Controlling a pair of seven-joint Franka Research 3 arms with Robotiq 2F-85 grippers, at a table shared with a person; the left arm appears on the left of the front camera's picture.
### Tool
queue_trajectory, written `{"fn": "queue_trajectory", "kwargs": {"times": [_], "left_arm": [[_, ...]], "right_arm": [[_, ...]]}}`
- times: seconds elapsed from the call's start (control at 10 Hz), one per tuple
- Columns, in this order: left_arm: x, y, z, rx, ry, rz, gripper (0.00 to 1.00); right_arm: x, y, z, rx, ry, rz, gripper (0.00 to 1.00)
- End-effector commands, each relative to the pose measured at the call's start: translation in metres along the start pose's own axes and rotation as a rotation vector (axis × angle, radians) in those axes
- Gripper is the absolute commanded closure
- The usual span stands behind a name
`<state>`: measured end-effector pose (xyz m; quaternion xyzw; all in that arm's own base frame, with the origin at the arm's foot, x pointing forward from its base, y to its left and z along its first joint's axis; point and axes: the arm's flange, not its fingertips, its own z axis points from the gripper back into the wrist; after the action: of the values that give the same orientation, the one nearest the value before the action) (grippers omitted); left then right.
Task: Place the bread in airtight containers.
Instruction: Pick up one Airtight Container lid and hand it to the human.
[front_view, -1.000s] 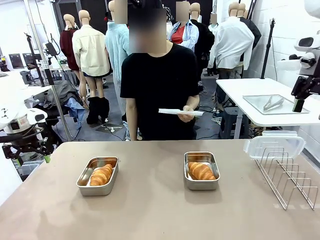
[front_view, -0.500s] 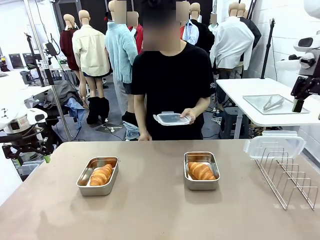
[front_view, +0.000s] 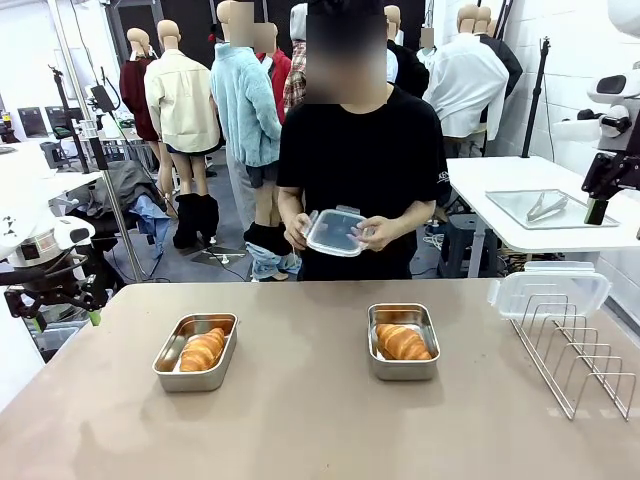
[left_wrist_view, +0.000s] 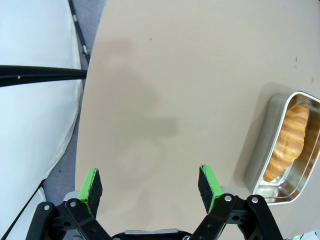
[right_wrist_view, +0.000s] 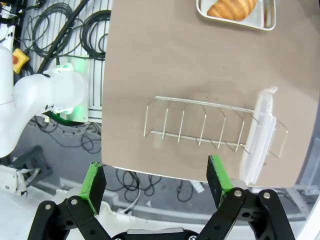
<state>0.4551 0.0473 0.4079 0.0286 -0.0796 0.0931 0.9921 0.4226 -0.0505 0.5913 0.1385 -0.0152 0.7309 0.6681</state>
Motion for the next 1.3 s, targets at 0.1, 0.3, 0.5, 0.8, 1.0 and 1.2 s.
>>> {"fn": "queue_trajectory", "kwargs": {"times": [0.1, 0.3, 0.5, 0.8, 1.0, 1.2], "left_arm": [[-0.0012, 0.0017, 0.0009, -0.002, -0.001, 0.001, 0.00], [-0.0012, 0.0017, 0.0009, -0.002, -0.001, 0.001, 0.00], [-0.0012, 0.0017, 0.0009, -0.002, -0.001, 0.001, 0.00], [-0.0012, 0.0017, 0.0009, -0.002, -0.001, 0.001, 0.00], [-0.0012, 0.0017, 0.0009, -0.002, -0.001, 0.001, 0.00], [-0.0012, 0.0017, 0.0009, -0.002, -0.001, 0.001, 0.00]], "right_arm": [[0.0013, -0.0015, 0.0021, 0.012, 0.002, -0.017, 0.00], [0.0013, -0.0015, 0.0021, 0.012, 0.002, -0.017, 0.00], [0.0013, -0.0015, 0.0021, 0.012, 0.002, -0.017, 0.00], [0.0013, -0.0015, 0.0021, 0.012, 0.002, -0.017, 0.00], [0.0013, -0.0015, 0.0021, 0.012, 0.002, -0.017, 0.00], [0.0013, -0.0015, 0.0021, 0.012, 0.002, -0.017, 0.00]]}}
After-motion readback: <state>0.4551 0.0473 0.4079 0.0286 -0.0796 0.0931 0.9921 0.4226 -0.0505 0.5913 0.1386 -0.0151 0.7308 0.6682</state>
